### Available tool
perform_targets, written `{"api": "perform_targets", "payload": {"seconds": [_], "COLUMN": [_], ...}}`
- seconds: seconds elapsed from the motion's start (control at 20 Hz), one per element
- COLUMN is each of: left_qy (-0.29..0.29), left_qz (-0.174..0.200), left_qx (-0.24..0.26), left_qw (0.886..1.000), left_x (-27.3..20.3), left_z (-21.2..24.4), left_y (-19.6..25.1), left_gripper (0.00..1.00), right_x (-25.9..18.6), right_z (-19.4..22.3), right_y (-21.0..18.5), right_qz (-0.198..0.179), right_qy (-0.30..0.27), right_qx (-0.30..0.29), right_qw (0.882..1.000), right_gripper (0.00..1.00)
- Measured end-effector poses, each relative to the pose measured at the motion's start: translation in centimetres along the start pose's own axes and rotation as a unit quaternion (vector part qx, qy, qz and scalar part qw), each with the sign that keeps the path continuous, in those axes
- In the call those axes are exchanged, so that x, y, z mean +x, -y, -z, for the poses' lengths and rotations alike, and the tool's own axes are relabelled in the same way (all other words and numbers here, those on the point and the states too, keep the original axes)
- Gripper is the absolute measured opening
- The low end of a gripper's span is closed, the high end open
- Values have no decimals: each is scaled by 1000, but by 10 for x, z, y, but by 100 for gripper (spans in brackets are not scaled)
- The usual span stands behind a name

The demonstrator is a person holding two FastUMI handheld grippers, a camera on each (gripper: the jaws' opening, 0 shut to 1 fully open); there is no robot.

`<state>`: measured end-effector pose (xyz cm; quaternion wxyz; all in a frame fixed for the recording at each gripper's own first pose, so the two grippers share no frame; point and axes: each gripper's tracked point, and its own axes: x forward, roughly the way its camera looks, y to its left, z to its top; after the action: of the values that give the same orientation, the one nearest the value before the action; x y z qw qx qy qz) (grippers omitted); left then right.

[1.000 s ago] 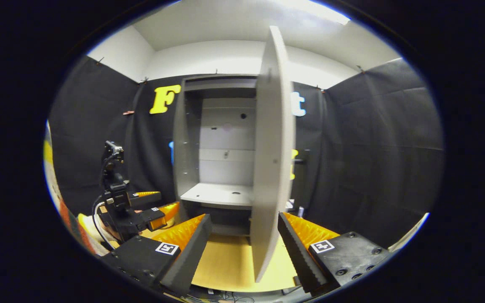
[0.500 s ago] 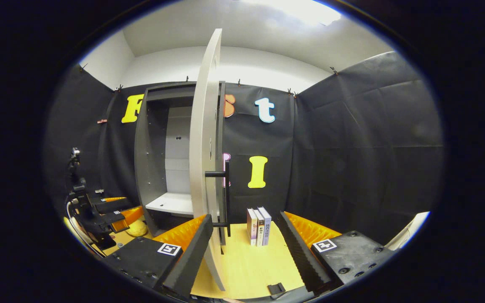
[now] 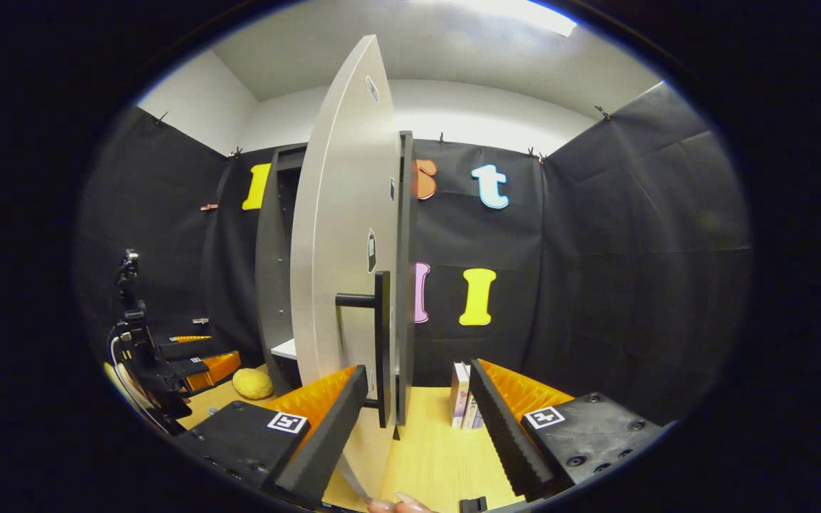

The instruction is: Open the cabinet door with the right hand, grasp the bottle in the cabinet with the left hand and place it on the coaster, then close the cabinet door with the right hand.

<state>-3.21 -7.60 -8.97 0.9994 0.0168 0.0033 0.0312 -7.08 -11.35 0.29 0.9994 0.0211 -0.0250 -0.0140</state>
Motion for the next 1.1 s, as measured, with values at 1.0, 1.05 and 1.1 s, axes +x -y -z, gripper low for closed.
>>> {"api": "perform_targets", "payload": {"seconds": [1.0, 1.05, 1.1], "left_qy": [-8, -7, -4], "left_qz": [35, 36, 35], "left_qx": [25, 27, 29], "left_qw": [999, 999, 999], "left_x": [-7, -8, -11], "left_z": [23, 23, 23], "left_y": [-110, -115, -119], "left_gripper": [96, 96, 96], "right_x": [45, 49, 52], "right_z": [7, 9, 10], "right_y": [-168, -174, -181], "right_qz": [-47, -47, -48], "right_qy": [23, 22, 22], "right_qx": [6, 3, -1], "right_qw": [999, 999, 999], "right_gripper": [94, 94, 94]}}
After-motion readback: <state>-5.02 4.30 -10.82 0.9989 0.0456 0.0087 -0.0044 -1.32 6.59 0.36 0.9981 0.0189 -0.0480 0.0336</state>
